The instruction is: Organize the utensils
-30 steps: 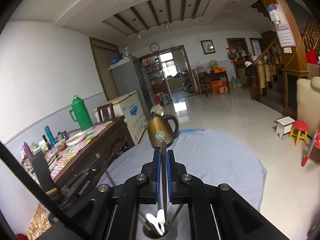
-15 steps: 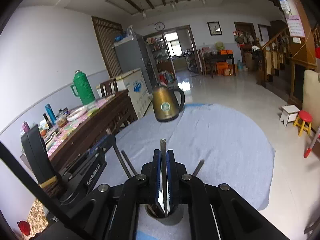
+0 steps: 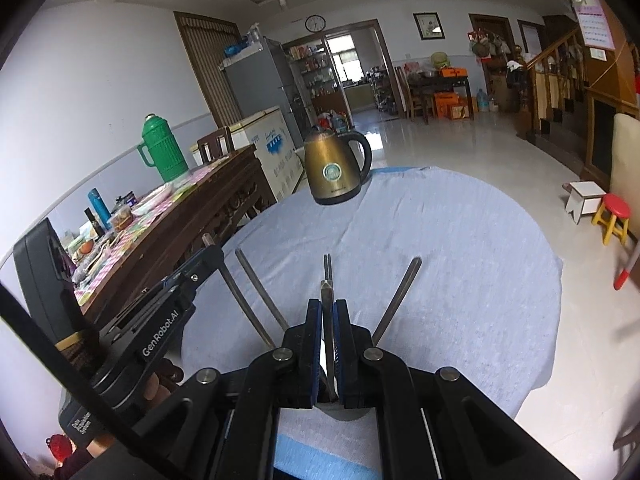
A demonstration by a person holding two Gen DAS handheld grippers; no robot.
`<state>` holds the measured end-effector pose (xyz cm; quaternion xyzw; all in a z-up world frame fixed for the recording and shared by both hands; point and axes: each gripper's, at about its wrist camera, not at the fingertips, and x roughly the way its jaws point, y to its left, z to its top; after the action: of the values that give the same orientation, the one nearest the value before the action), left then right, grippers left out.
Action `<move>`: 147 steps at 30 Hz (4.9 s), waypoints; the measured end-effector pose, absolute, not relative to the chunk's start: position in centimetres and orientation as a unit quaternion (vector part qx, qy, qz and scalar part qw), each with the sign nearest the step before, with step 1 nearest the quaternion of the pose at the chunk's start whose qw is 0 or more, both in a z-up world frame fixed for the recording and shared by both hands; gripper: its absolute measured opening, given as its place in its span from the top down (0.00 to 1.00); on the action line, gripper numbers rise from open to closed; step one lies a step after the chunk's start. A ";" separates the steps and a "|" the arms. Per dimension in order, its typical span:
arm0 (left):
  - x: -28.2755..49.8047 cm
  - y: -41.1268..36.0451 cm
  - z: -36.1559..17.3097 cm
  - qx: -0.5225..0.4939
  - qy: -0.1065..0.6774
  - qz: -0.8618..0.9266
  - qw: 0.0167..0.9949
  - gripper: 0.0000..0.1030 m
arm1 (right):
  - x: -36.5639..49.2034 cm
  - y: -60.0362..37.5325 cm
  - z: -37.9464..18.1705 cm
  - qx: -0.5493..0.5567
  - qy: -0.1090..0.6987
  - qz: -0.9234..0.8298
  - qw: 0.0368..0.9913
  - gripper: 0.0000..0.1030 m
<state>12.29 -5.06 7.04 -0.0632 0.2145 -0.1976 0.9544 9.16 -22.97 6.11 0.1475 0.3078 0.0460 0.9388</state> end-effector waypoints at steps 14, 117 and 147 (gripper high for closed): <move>10.5 -2.7 7.5 -0.040 0.205 -0.157 0.965 0.53 | 8.7 -25.1 5.1 0.219 0.303 0.031 0.927 0.75; 0.8 1.4 9.8 0.117 0.234 0.014 0.965 0.26 | 1.5 -23.7 0.7 0.299 0.306 0.052 0.902 0.49; 0.0 0.7 10.4 0.087 0.225 0.010 0.970 0.26 | 0.8 -22.2 0.9 0.279 0.326 0.078 0.900 0.49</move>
<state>0.03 0.69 10.38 0.0870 0.2252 0.0102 0.9704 0.75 -22.24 0.94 0.2792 0.3261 0.0778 0.8998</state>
